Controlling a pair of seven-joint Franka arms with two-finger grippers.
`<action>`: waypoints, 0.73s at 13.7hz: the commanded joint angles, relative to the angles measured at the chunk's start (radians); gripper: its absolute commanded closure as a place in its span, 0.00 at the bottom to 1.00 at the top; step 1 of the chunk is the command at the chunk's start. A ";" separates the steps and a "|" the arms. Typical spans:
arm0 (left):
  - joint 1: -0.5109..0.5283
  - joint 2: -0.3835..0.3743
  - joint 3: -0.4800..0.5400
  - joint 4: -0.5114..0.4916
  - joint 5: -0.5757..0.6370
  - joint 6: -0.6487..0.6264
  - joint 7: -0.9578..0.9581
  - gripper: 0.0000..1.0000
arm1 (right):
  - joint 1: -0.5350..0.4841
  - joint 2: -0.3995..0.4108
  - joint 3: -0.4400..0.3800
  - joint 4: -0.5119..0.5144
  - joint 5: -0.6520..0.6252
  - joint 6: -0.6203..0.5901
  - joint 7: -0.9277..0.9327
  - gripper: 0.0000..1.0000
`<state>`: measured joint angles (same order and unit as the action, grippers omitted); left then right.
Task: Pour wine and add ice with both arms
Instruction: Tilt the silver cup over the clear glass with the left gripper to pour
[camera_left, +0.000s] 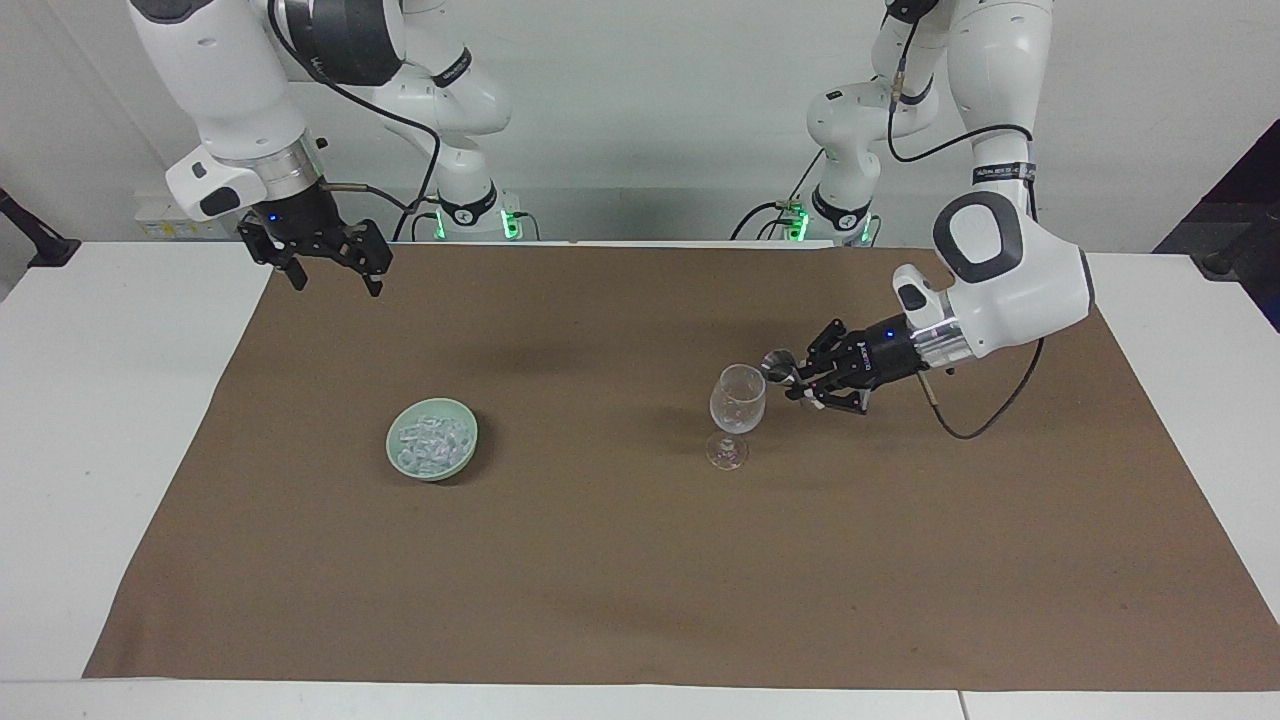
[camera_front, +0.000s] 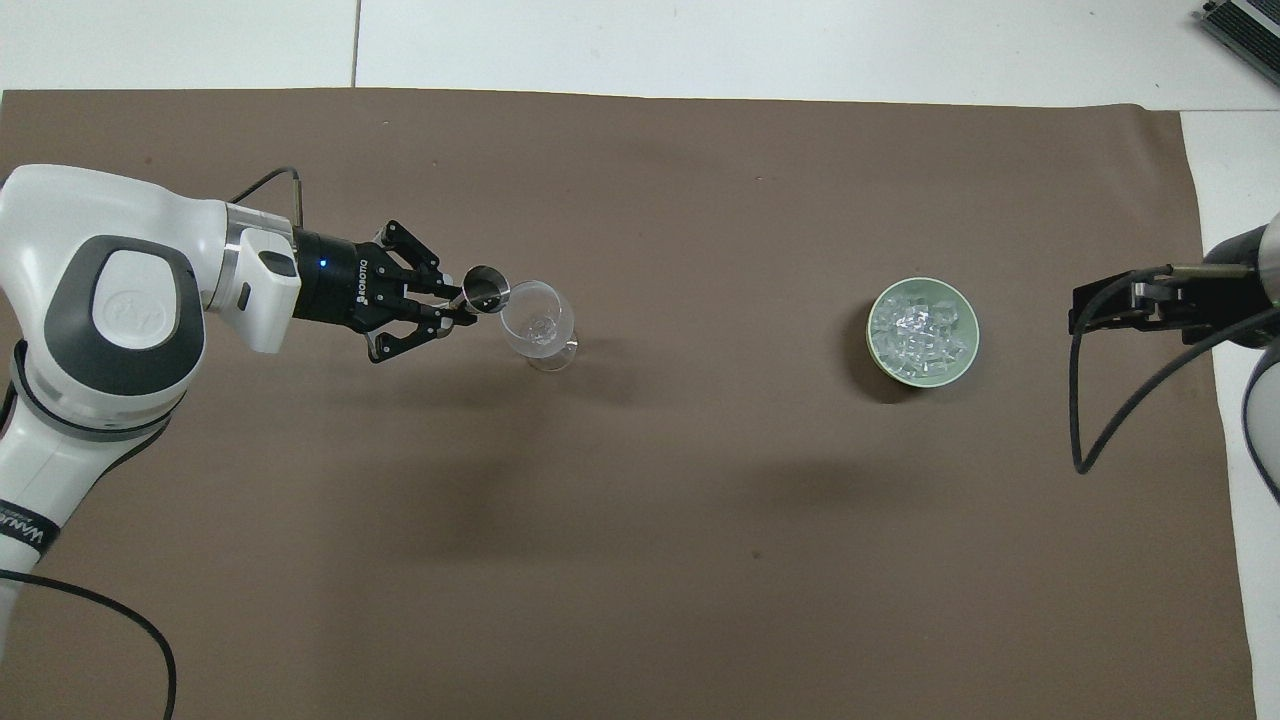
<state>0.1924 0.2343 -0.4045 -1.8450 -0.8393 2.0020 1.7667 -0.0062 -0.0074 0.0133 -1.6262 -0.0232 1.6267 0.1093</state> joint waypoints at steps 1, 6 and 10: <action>-0.031 -0.036 0.018 -0.023 0.029 0.026 -0.041 1.00 | -0.006 -0.023 0.007 -0.032 0.005 0.025 -0.023 0.00; -0.051 -0.044 0.018 -0.010 0.112 0.047 -0.102 1.00 | -0.006 -0.025 0.008 -0.034 0.005 0.025 -0.023 0.00; -0.073 -0.055 0.018 -0.008 0.150 0.069 -0.147 1.00 | -0.006 -0.025 0.011 -0.034 0.005 0.032 -0.023 0.00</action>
<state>0.1483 0.2110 -0.4050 -1.8424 -0.7341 2.0471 1.6638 -0.0060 -0.0078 0.0175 -1.6266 -0.0232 1.6284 0.1093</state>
